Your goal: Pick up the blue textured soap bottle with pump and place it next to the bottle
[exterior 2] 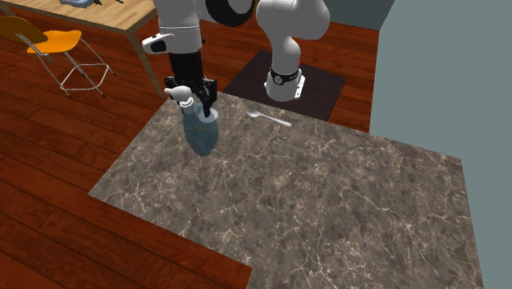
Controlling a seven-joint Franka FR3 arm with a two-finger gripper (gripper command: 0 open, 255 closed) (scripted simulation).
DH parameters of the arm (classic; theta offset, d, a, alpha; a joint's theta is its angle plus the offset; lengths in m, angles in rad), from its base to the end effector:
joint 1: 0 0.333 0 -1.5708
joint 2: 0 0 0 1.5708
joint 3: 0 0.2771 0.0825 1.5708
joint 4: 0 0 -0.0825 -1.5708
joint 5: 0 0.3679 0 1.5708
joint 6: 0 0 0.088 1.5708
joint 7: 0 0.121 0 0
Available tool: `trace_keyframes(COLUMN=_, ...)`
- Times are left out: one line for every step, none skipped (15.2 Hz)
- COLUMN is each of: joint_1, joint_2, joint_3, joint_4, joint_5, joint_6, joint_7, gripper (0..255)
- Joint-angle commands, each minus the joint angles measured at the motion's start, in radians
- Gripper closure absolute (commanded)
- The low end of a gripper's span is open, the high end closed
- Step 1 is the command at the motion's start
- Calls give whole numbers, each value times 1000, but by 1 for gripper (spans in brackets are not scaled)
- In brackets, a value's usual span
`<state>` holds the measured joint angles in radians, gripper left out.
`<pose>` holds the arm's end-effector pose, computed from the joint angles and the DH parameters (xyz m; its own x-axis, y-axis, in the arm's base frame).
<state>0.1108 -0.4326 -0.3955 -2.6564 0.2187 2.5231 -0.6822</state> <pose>0.4074 -0.1093 0.3585 0.9044 0.2047 0.3744 0.2637 -0.9580 -0.1130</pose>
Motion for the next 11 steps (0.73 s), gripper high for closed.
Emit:
trace_keyframes(joint_1=11, joint_2=17, joint_3=-10, joint_4=-15, joint_5=15, joint_6=32, joint_7=-17, gripper=255)
trace_keyframes(joint_1=17, joint_2=26, joint_3=-16, joint_4=-21, joint_5=23, joint_6=47, joint_7=-26, gripper=255)
trace_keyframes(joint_1=24, joint_2=36, joint_3=-22, joint_4=-27, joint_5=32, joint_6=62, joint_7=-36, gripper=255)
trace_keyframes(joint_1=31, joint_2=47, joint_3=-29, joint_4=-32, joint_5=42, joint_6=77, joint_7=-47, gripper=255)
trace_keyframes(joint_1=39, joint_2=57, joint_3=-35, joint_4=-37, joint_5=53, joint_6=92, joint_7=-58, gripper=255)
trace_keyframes(joint_1=47, joint_2=68, joint_3=-43, joint_4=-42, joint_5=64, joint_6=108, joint_7=-69, gripper=255)
trace_keyframes(joint_1=56, joint_2=80, joint_3=-50, joint_4=-47, joint_5=77, joint_6=123, joint_7=-82, gripper=255)
trace_keyframes(joint_1=66, joint_2=91, joint_3=-58, joint_4=-51, joint_5=90, joint_6=138, joint_7=-95, gripper=255)
trace_keyframes(joint_1=76, joint_2=103, joint_3=-67, joint_4=-55, joint_5=105, joint_6=153, joint_7=-109, gripper=255)
trace_keyframes(joint_1=87, joint_2=116, joint_3=-76, joint_4=-59, joint_5=121, joint_6=167, joint_7=-124, gripper=255)
trace_keyframes(joint_1=99, joint_2=128, joint_3=-85, joint_4=-62, joint_5=138, joint_6=182, joint_7=-141, gripper=255)
